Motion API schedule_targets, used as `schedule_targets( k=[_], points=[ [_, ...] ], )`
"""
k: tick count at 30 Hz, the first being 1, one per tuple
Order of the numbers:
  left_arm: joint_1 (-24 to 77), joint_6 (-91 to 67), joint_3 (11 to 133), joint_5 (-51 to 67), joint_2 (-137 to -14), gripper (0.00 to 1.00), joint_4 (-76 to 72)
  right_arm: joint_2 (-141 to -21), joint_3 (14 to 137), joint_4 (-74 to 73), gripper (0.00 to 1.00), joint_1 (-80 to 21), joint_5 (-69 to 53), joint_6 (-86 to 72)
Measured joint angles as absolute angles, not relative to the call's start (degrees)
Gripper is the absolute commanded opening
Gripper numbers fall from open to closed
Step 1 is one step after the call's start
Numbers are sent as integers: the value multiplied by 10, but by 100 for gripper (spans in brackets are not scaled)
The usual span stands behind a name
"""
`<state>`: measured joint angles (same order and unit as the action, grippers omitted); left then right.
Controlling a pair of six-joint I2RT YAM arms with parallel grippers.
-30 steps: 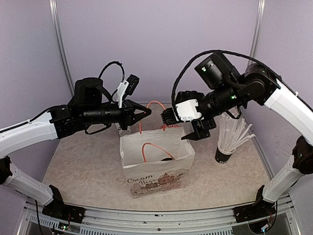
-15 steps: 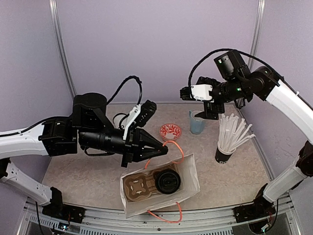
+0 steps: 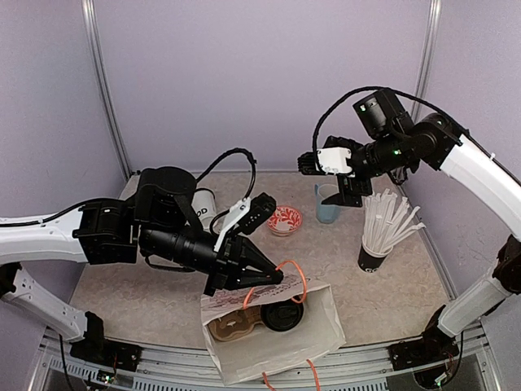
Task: Pack the takeout coffee
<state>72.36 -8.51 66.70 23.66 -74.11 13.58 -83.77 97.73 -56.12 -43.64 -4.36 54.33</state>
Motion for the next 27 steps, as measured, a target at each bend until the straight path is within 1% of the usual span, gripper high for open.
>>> schedule_targets(
  k=[6,10,16,23,27],
  points=[
    [707,-67,672,193,-742,2,136,-838,973,-566,93,-436,-52,539],
    [643,-40,693,162,-747,2,131,-838,973,-567,92,-436,-54,533],
    [531,-18,711,163,-775,2,99,-844,996,-578,91,-425,-76,517],
    [502,-19,712,182,-839,2,66,-849,1018,-597,88,-407,-105,509],
    [490,-33,713,187,-856,2,39,-854,1042,-619,82,-407,-130,508]
  ],
)
